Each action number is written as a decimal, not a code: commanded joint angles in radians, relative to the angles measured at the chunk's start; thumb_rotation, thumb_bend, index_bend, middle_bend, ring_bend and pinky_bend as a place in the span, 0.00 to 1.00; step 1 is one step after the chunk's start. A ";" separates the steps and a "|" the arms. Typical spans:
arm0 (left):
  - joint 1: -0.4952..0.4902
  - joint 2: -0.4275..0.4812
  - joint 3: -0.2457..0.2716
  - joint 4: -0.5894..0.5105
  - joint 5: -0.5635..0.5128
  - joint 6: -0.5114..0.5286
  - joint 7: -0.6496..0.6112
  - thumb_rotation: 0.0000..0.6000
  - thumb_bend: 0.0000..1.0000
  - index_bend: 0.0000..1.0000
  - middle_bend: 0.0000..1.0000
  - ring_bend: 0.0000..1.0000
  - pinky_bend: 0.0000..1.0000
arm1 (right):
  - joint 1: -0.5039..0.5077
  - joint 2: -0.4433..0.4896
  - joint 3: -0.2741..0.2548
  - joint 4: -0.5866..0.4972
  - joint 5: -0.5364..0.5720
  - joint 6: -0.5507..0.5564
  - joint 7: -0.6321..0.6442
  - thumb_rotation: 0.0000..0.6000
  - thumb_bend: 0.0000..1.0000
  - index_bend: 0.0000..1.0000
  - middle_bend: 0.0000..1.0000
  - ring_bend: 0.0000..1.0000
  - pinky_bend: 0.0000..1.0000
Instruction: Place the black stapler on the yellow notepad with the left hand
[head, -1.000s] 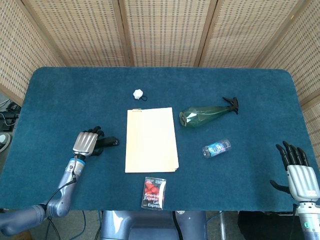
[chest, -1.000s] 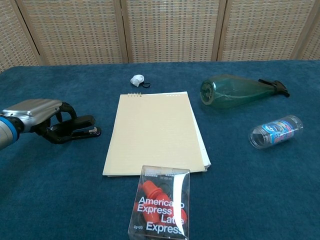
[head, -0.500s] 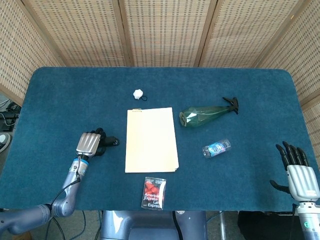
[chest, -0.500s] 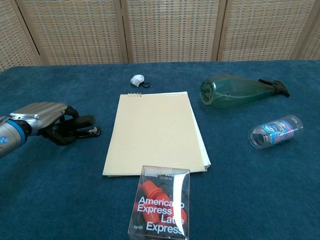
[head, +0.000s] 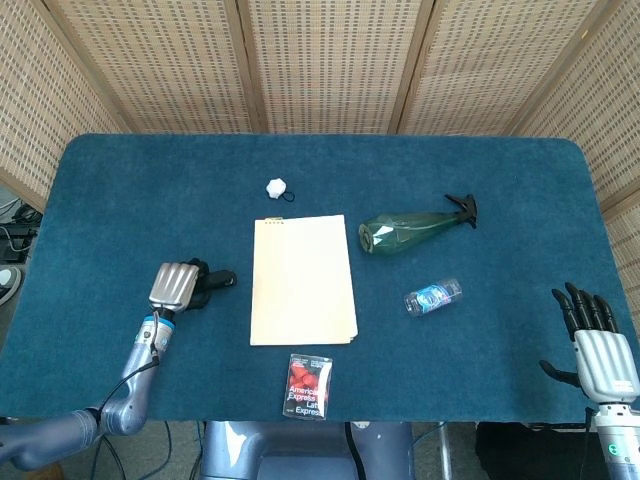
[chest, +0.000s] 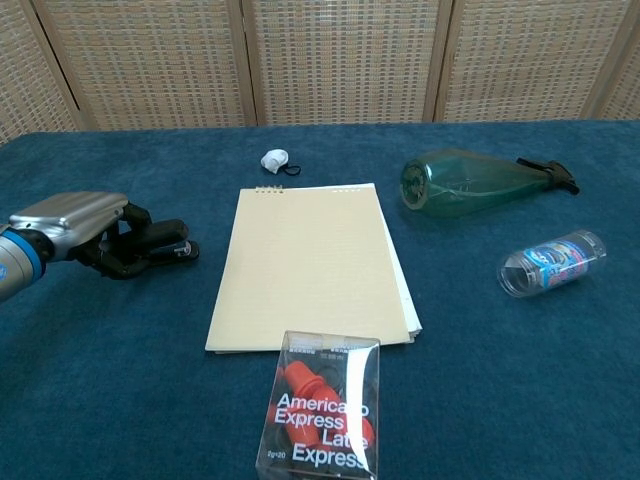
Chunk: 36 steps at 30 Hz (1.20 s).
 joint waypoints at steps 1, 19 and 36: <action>0.001 0.040 -0.005 -0.049 0.032 0.024 -0.011 1.00 0.46 0.61 0.41 0.50 0.58 | 0.000 0.000 0.000 0.000 0.001 0.000 0.000 1.00 0.00 0.00 0.00 0.00 0.00; -0.228 0.104 -0.085 -0.197 0.120 -0.160 -0.017 1.00 0.46 0.62 0.42 0.51 0.57 | 0.008 -0.003 0.030 0.021 0.071 -0.025 -0.004 1.00 0.00 0.00 0.00 0.00 0.00; -0.351 -0.121 -0.050 0.075 0.058 -0.256 -0.014 1.00 0.46 0.62 0.42 0.51 0.57 | 0.013 -0.007 0.053 0.072 0.145 -0.065 0.024 1.00 0.00 0.00 0.00 0.00 0.00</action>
